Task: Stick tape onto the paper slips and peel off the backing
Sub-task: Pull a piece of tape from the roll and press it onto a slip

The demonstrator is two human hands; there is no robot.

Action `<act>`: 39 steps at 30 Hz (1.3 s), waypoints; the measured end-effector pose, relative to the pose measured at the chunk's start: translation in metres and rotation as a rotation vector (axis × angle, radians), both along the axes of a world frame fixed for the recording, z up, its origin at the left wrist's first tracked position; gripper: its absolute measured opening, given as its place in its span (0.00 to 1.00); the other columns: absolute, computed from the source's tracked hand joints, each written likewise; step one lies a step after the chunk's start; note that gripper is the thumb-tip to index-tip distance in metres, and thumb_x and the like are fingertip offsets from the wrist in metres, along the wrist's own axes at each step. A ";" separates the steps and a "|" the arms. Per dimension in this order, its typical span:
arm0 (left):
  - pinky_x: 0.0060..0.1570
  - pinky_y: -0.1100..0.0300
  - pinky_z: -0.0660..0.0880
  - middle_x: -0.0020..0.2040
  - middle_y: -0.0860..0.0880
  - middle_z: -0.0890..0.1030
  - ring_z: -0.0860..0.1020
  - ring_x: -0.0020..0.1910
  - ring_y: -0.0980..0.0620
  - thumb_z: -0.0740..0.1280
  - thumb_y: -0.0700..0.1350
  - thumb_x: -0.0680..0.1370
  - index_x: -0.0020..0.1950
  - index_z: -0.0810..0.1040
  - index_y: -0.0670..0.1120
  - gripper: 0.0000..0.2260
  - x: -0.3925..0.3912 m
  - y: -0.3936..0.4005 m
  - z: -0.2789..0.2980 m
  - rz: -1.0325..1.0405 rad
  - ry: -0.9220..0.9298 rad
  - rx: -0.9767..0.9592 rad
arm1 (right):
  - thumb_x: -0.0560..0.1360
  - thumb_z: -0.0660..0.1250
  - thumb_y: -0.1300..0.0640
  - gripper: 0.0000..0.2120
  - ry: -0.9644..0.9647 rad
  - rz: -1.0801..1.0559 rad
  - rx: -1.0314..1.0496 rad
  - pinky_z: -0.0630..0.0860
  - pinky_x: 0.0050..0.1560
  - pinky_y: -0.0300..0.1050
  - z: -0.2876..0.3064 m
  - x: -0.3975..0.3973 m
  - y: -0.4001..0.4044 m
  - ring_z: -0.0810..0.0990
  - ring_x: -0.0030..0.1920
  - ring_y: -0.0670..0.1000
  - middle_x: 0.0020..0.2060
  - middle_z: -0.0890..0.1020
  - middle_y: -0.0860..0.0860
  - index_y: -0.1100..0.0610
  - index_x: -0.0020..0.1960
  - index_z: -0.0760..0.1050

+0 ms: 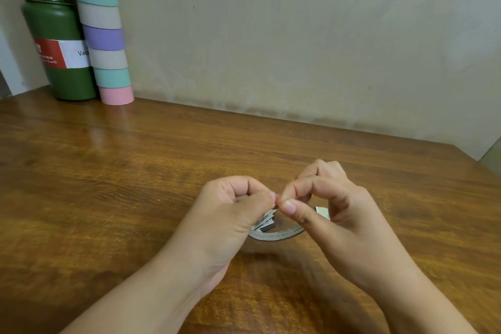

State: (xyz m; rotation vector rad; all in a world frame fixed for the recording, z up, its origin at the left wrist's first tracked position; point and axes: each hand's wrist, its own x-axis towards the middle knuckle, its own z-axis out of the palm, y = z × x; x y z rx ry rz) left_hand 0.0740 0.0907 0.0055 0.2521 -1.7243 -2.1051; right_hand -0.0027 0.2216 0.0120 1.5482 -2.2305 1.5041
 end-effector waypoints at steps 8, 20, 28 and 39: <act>0.38 0.58 0.62 0.25 0.52 0.63 0.61 0.28 0.55 0.66 0.40 0.76 0.39 0.76 0.35 0.09 -0.004 -0.025 0.000 0.159 0.066 0.029 | 0.69 0.70 0.53 0.03 -0.340 0.060 -0.162 0.68 0.39 0.26 0.003 0.002 -0.002 0.74 0.35 0.39 0.32 0.77 0.40 0.49 0.37 0.81; 0.39 0.59 0.62 0.30 0.51 0.69 0.66 0.32 0.56 0.60 0.36 0.76 0.56 0.80 0.52 0.16 -0.003 -0.017 -0.001 -0.066 0.070 0.100 | 0.67 0.68 0.50 0.22 -0.861 0.305 -0.366 0.74 0.46 0.37 -0.006 -0.001 -0.010 0.73 0.41 0.44 0.39 0.75 0.49 0.58 0.58 0.80; 0.46 0.55 0.63 0.33 0.46 0.68 0.67 0.35 0.53 0.62 0.39 0.65 0.53 0.83 0.40 0.19 0.004 -0.016 0.003 -0.336 0.078 0.481 | 0.61 0.67 0.45 0.27 -0.816 0.334 -0.272 0.75 0.48 0.40 -0.010 0.002 -0.011 0.73 0.40 0.43 0.37 0.73 0.46 0.48 0.60 0.79; 0.41 0.56 0.64 0.34 0.48 0.67 0.67 0.33 0.53 0.65 0.41 0.62 0.49 0.83 0.36 0.19 0.009 -0.017 0.010 -0.309 0.023 0.591 | 0.71 0.51 0.47 0.23 -0.115 0.032 -0.027 0.64 0.52 0.26 -0.012 -0.006 -0.005 0.70 0.45 0.40 0.38 0.70 0.37 0.29 0.60 0.72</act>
